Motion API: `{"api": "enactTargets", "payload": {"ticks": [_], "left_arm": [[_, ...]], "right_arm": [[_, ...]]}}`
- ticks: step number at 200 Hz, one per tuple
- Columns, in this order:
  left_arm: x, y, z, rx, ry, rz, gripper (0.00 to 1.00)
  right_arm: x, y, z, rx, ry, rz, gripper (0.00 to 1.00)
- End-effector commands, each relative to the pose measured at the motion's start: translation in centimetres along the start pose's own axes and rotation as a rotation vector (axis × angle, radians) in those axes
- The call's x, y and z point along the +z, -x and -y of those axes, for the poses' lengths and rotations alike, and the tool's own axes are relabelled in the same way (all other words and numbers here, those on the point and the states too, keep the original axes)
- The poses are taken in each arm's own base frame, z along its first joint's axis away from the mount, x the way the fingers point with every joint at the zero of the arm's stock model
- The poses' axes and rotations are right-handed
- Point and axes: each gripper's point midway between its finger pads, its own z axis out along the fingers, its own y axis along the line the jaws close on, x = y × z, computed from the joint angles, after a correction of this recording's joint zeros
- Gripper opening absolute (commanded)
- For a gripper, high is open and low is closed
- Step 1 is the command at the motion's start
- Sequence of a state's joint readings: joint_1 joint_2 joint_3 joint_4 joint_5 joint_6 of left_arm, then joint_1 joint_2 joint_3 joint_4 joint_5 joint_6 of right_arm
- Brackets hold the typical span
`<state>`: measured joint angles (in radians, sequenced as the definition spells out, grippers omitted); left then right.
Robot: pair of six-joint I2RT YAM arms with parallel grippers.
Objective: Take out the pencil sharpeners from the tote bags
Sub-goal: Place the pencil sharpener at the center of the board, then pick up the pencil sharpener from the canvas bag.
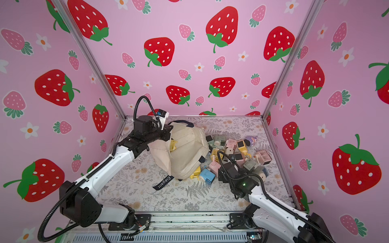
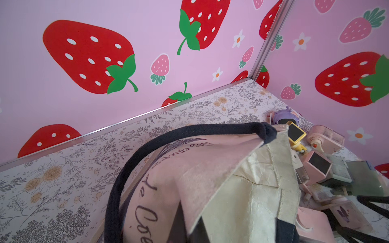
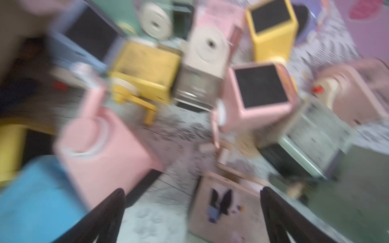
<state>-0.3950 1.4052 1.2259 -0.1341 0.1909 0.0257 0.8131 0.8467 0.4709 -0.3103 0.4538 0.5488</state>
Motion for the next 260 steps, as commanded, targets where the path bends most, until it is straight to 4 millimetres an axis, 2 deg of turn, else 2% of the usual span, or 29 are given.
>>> {"api": "enactTargets", "payload": {"ticks": [1, 14, 19, 30, 45, 56, 67, 82, 107, 140, 151, 161, 175, 191, 219, 237, 260], "left_arm": [[-1.5, 2.1, 0.6, 0.090, -0.008, 0.033, 0.00], [-1.5, 2.0, 0.6, 0.109, -0.013, 0.019, 0.00], [-1.6, 2.0, 0.7, 0.111, -0.014, 0.018, 0.00], [-1.6, 2.1, 0.8, 0.114, -0.023, 0.017, 0.00], [-1.6, 1.5, 1.2, 0.117, -0.045, 0.000, 0.00], [-1.4, 0.5, 1.2, 0.100, -0.046, -0.013, 0.00], [-1.2, -0.8, 1.1, 0.092, -0.046, -0.030, 0.00], [-1.3, -2.1, 0.4, 0.084, 0.000, -0.053, 0.00], [-2.1, -3.5, -1.3, 0.082, 0.104, -0.082, 0.00], [-2.5, -3.6, -2.0, 0.127, 0.147, -0.019, 0.00], [-2.4, -3.6, -2.2, 0.157, 0.160, 0.004, 0.00], [-2.3, -3.8, -2.5, 0.172, 0.163, 0.017, 0.00], [-1.9, -4.3, -2.6, 0.176, 0.136, 0.012, 0.00], [-1.8, -4.6, -2.5, 0.173, 0.102, 0.005, 0.00], [-2.2, -4.1, 0.3, 0.189, -0.061, 0.048, 0.00], [-2.7, -4.0, 1.8, 0.201, -0.149, 0.076, 0.00], [-3.0, -4.3, 3.0, 0.208, -0.221, 0.076, 0.00]], "right_arm": [[-3.3, 5.7, -8.2, -0.106, 0.409, 0.199, 0.99], [-4.1, 6.7, -11.4, -0.187, 0.505, 0.222, 0.99], [-3.5, 6.5, -13.0, -0.248, 0.523, 0.199, 0.99], [-3.1, 6.9, -15.1, -0.320, 0.542, 0.187, 1.00], [-1.1, 7.5, -18.2, -0.344, 0.582, 0.166, 0.99], [0.3, 7.8, -21.0, -0.342, 0.647, 0.172, 0.98], [1.9, 7.4, -23.8, -0.365, 0.713, 0.139, 0.97], [5.0, 7.1, -25.5, -0.358, 0.686, 0.119, 0.97], [9.0, 7.3, -28.1, -0.336, 0.704, 0.136, 0.99], [13.1, 6.5, -33.1, -0.387, 0.834, 0.110, 0.99], [15.3, 6.9, -33.3, -0.351, 0.775, 0.115, 0.99], [16.4, 7.2, -33.7, -0.324, 0.766, 0.119, 0.99], [18.4, 8.6, -33.1, -0.262, 0.680, 0.155, 0.99], [19.8, 10.1, -32.8, -0.190, 0.654, 0.207, 0.99], [21.2, 12.1, -34.6, -0.156, 0.667, 0.256, 0.99], [22.6, 13.4, -34.5, -0.106, 0.631, 0.299, 0.99], [21.8, 14.7, -36.0, -0.078, 0.729, 0.342, 0.99]]}}
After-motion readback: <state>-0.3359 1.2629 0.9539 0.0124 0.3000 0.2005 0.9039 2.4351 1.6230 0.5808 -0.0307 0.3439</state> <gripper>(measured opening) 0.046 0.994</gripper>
